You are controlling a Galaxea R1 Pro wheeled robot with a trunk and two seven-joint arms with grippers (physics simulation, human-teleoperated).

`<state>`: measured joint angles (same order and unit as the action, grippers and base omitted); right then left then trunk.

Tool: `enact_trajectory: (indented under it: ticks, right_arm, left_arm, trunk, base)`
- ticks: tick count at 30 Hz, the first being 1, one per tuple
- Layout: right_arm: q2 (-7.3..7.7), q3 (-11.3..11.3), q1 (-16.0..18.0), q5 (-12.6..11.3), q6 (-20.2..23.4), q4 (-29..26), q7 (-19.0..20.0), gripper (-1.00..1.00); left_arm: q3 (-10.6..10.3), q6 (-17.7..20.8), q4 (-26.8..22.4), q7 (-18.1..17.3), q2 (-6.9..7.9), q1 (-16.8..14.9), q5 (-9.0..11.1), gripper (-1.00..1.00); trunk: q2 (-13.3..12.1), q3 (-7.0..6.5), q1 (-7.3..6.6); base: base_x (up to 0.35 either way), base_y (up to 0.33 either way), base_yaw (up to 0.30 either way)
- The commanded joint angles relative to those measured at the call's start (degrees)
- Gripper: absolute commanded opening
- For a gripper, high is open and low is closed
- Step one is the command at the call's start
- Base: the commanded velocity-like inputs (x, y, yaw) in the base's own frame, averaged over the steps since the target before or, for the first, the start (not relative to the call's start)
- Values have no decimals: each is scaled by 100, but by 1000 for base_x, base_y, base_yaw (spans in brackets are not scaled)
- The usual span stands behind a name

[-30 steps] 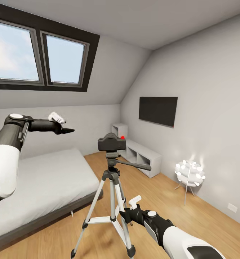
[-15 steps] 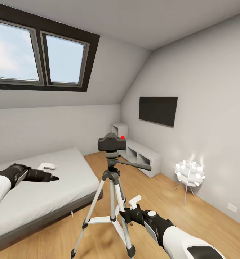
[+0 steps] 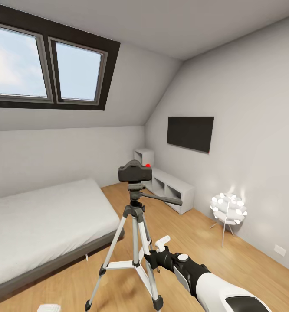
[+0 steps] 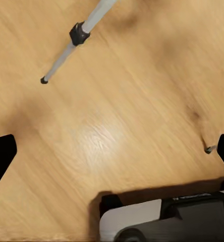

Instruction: Attach the digital camera to the camera tripod in the bedroom.

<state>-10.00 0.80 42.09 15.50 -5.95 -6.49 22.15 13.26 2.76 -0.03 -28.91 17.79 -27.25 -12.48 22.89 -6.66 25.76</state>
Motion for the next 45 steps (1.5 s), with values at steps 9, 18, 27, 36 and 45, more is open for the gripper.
enact_trajectory:
  ticks: [9,18,27,36,45]
  right_arm:
    - [0,-133,1,77,22,16,8,-100]
    - [0,-133,1,76,24,15,8,-100]
    - [0,-133,1,90,20,11,55,100]
    - [0,-137,1,110,2,8,93,100]
    - [65,-156,1,156,20,9,170,100]
  left_arm:
    - [72,-110,7,2688,-784,761,784,100]
    - [72,208,7,3500,-1246,1063,1385,100]
    - [72,227,3,3566,-1286,1235,1894,100]
    - [72,212,5,3565,-1322,1240,1923,100]
    - [72,196,3,3560,-1331,1240,1925,100]
  trunk:
    - [4,2,3]
    - [4,2,3]
    - [4,2,3]
    - [4,2,3]
    - [4,2,3]
  base:
    - [0,0,0]
    - [0,0,0]
    - [0,0,0]
    - [0,0,0]
    - [0,0,0]
